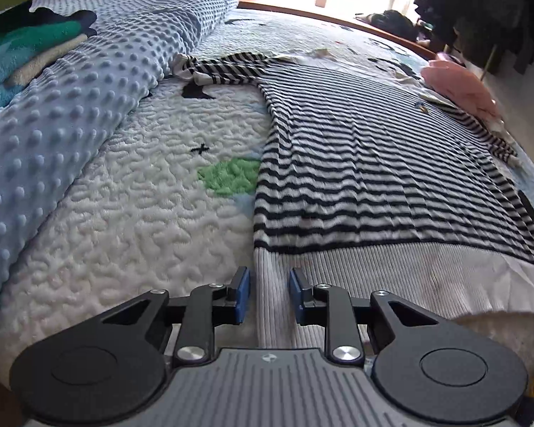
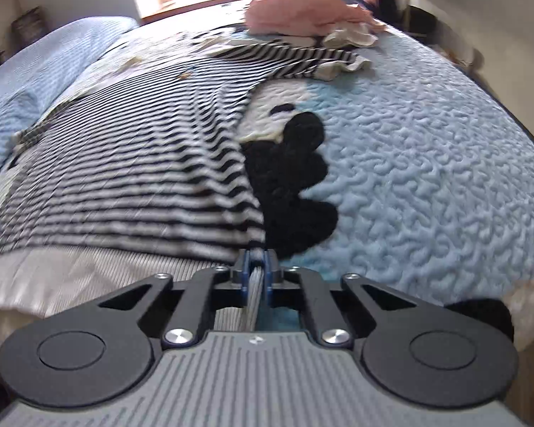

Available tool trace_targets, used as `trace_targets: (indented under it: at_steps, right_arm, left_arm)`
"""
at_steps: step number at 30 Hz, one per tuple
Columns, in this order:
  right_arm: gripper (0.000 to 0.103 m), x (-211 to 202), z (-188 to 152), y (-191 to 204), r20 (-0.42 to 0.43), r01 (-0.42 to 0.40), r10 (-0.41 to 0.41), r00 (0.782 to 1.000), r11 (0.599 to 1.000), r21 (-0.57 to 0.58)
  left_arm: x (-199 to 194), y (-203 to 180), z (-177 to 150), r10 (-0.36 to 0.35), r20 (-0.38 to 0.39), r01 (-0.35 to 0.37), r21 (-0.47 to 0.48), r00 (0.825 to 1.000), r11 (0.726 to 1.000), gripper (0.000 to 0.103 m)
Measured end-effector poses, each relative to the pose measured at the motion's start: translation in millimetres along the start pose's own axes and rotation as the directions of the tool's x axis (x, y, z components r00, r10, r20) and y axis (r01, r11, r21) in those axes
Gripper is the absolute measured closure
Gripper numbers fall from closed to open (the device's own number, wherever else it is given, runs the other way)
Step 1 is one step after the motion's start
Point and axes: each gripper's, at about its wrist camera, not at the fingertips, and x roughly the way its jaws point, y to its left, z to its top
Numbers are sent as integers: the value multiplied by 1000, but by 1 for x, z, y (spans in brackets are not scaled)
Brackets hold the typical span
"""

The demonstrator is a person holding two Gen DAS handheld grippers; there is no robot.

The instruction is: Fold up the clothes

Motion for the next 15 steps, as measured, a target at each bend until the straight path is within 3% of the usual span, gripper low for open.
trace_targets:
  at_steps: [5,7,9,10,12,15]
  right_arm:
    - [92,-21,-4,-13,-25,-30,30,999,1000,4]
    - [90,-35,4,-25,38,-47,46,998,998,39]
    - [86,-39,22,-43,102,-87,71,992,983,162]
    - [84,-39,32,-53,133,-109,80,988,968,226]
    - [69,-26,55,-73,183,-159,95,979,913,376]
    - [68,3,84,-99,232,-211,95,968,808,551]
  left_arm:
    - [-18,11,0,-60,2,60,-25,998,998,78]
    - [-31,11,4,-108,43,109,-21,993,994,74]
    - [-40,3,12,-149,95,149,9,984,989,66]
    - [-40,-4,18,-159,109,158,21,981,987,65]
    - [-33,-12,29,-183,121,184,4,976,983,64]
    - [-10,-10,44,-214,119,228,-123,969,966,58]
